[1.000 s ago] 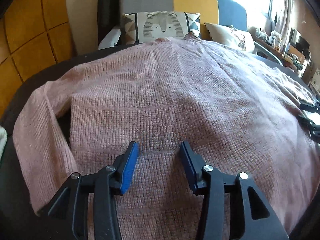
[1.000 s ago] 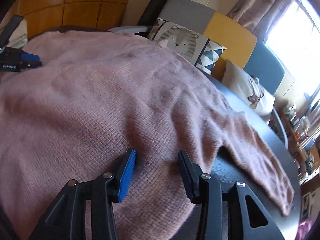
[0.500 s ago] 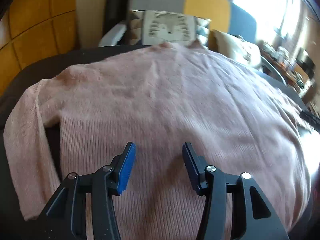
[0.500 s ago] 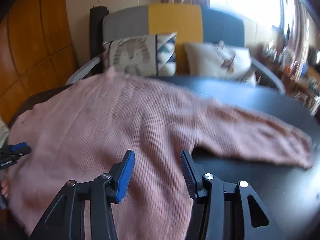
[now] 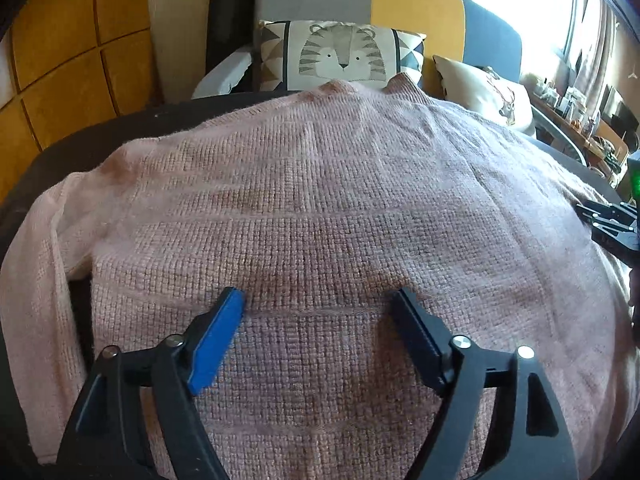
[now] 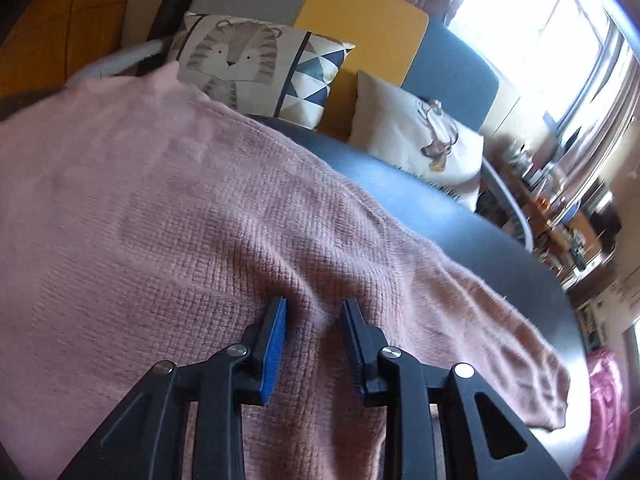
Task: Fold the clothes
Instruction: 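Move the right gripper to the sweater collar while the left gripper hovers over the body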
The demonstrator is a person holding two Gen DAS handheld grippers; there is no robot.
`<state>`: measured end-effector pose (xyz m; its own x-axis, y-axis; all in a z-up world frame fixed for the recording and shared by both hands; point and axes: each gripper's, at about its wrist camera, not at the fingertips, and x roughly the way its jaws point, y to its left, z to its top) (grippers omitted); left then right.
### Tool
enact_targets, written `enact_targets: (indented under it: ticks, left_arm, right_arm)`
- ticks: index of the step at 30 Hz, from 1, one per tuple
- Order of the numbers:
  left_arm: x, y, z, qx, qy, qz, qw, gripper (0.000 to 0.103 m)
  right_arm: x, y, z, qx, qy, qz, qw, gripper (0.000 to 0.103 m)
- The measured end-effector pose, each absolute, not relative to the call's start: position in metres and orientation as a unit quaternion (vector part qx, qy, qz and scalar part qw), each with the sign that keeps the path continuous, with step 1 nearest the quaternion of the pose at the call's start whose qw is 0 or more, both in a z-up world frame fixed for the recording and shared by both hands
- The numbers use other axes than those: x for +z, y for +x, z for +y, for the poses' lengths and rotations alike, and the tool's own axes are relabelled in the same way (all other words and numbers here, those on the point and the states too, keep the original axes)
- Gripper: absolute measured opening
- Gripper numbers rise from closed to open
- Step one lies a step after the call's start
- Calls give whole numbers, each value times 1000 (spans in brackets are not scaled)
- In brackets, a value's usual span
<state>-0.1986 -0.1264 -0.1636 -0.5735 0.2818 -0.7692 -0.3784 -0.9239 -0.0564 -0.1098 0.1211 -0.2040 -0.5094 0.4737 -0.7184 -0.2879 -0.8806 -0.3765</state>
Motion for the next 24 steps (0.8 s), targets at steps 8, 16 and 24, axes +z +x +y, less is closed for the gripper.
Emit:
enact_targets:
  ticks: [8, 16, 24]
  left_arm:
    - [-166, -197, -133, 888, -415, 43, 192, 85]
    - [-167, -194, -138, 892, -406, 30, 198, 86]
    - [-168, -192, -142, 894, -398, 18, 205, 90]
  right_arm:
    - [-188, -113, 136, 878, -441, -33, 185, 30]
    - [-160, -193, 94, 905, -411, -3, 110, 23]
    - [-172, -291, 74, 906, -416, 9, 78, 23]
